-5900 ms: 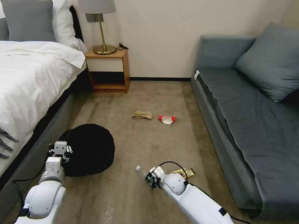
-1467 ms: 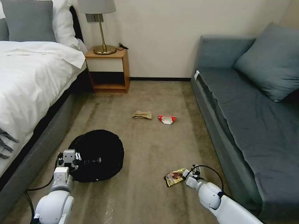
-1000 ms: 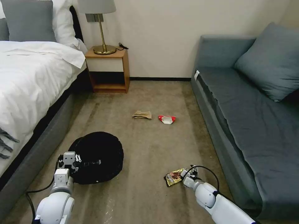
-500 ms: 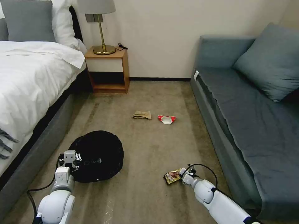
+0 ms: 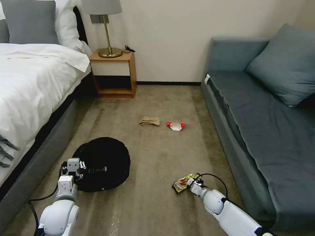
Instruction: Pick up the trash bin, then pick up the garbage on the floor and place it into the trash bin.
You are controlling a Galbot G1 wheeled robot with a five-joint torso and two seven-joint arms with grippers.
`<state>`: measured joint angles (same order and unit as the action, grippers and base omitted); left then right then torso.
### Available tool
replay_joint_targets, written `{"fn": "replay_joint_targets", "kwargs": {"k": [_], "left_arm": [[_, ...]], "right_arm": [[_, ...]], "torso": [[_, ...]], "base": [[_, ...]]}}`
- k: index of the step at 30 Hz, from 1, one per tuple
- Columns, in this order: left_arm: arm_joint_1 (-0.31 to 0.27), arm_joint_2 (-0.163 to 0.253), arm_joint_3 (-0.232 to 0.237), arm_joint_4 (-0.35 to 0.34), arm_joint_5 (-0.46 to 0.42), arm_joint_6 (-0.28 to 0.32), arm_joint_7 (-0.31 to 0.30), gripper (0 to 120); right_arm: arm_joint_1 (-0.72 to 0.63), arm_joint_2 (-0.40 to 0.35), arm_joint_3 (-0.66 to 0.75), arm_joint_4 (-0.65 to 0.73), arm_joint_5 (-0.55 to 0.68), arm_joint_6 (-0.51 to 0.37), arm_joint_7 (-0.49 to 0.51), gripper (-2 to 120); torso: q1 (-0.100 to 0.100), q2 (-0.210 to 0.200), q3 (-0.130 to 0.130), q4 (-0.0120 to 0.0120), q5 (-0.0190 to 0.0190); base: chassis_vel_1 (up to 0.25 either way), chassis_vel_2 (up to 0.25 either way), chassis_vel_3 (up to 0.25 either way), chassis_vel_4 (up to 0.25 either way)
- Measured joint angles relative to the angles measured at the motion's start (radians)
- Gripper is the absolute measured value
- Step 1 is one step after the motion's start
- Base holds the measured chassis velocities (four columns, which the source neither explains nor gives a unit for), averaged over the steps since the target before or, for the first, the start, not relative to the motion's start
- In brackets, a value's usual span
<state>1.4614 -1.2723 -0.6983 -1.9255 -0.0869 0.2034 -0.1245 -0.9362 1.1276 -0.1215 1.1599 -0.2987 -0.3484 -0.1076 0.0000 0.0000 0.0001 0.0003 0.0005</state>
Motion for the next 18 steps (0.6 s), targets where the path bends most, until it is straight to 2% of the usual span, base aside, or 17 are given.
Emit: {"fn": "replay_joint_targets", "kwargs": {"k": [3, 4, 18], "left_arm": [[0.001, 0.0, 0.0, -0.004, 0.0, 0.0, 0.0, 2], [0.001, 0.001, 0.0, -0.006, 0.0, 0.0, 0.0, 2], [0.008, 0.006, -0.002, -0.02, 0.0, 0.001, 0.001, 2]], "right_arm": [[-0.004, 0.001, 0.004, 0.001, -0.001, 0.005, -0.003, 7], [-0.005, 0.001, 0.006, 0.002, -0.001, 0.006, -0.004, 0], [-0.025, -0.024, 0.041, 0.088, 0.012, 0.009, -0.005, 0]], "torso": [[0.0, 0.0, 0.0, -0.0002, -0.0004], [0.0, 0.0, 0.0, -0.0003, -0.0005], [0.0, 0.0, 0.0, -0.0004, -0.0005]], "base": [[0.0, 0.0, 0.0, 0.0], [0.0, 0.0, 0.0, 0.0], [0.0, 0.0, 0.0, 0.0]]}}
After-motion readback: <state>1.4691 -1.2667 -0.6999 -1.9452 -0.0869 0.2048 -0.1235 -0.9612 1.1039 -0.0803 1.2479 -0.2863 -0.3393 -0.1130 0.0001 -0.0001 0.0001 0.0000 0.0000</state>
